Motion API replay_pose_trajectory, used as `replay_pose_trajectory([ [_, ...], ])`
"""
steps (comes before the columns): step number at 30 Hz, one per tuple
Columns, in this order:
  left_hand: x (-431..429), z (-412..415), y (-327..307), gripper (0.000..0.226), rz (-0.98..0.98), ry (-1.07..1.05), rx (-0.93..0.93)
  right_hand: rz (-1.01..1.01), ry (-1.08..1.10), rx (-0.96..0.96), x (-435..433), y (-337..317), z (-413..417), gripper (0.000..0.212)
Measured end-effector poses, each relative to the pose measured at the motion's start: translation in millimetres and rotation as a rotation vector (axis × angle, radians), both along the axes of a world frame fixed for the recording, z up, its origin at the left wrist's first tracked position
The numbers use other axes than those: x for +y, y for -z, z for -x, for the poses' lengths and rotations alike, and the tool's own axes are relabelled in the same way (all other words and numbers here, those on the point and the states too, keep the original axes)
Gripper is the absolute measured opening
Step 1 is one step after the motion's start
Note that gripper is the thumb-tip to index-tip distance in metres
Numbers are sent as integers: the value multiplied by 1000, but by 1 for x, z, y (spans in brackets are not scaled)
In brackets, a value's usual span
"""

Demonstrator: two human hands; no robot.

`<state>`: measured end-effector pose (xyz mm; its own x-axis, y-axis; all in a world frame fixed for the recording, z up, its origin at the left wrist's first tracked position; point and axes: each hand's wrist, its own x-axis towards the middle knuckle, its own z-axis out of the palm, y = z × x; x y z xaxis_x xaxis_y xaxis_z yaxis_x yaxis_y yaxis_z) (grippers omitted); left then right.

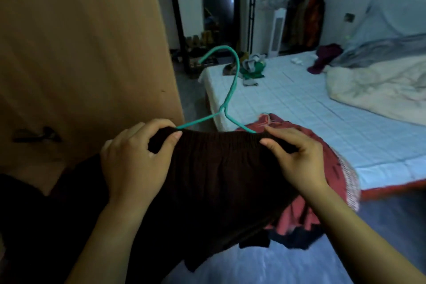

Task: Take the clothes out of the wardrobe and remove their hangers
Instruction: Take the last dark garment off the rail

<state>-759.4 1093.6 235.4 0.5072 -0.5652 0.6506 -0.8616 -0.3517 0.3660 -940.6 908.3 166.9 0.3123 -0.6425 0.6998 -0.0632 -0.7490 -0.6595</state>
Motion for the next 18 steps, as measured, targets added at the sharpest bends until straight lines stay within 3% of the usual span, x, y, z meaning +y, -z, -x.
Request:
replay_pose_trajectory([
  [5, -73, 68, 39, 22, -25, 111, 179, -45, 74, 70, -52, 25, 92, 25],
  [9, -128, 103, 62, 10, -25, 182, 334, -32, 132, 112, -99, 24, 139, 26],
  [14, -201, 116, 85, 7, -74, 246, 500, -28, 159, 168, -171, 29, 161, 28],
  [18, -268, 97, 102, 9, -78, 265, 492, -68, 171, 203, -231, 47, 147, 28],
])
